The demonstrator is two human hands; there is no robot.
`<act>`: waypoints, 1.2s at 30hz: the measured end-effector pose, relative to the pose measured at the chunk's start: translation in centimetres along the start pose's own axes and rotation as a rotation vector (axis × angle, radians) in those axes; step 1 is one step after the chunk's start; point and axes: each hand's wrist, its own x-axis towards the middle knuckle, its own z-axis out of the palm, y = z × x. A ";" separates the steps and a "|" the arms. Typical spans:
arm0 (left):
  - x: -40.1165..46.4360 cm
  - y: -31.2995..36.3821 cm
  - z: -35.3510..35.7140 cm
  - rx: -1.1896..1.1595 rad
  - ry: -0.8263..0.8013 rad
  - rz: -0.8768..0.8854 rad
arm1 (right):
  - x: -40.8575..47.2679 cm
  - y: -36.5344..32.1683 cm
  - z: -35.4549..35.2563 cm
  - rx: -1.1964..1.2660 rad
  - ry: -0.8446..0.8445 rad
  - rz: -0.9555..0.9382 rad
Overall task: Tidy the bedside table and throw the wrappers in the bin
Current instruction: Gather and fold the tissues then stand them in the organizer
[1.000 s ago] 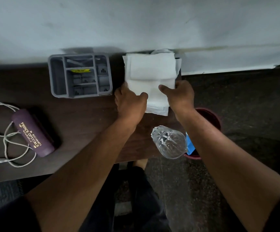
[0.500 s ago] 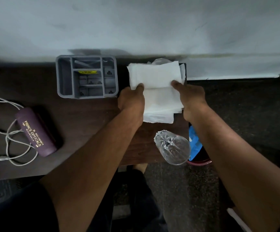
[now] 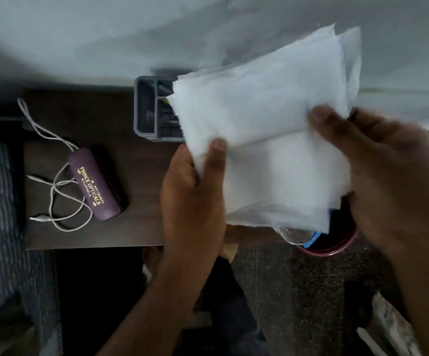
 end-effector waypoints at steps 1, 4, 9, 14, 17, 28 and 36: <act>-0.1 0.2 -1.6 -0.013 0.002 -0.027 | -1.2 0.0 1.1 -0.019 -0.012 -0.007; -0.2 -0.8 -6.3 -0.062 -0.018 -0.151 | -3.9 1.8 4.5 -0.070 -0.108 0.016; 0.4 -6.5 -11.3 0.067 -0.036 -0.320 | -5.4 7.7 9.6 -0.048 -0.109 0.190; 3.0 -12.3 -11.6 0.305 -0.032 -0.291 | -3.2 14.1 13.0 -0.243 -0.111 0.278; 4.6 -13.6 -11.9 0.502 -0.069 -0.218 | -1.8 16.1 13.6 -0.311 -0.091 0.302; 3.2 -12.9 -12.4 0.819 -0.031 0.075 | -0.9 14.7 12.8 -0.929 0.012 -0.146; 4.2 -13.1 -12.3 0.723 -0.056 0.197 | 1.1 16.6 15.2 -0.998 -0.140 -0.333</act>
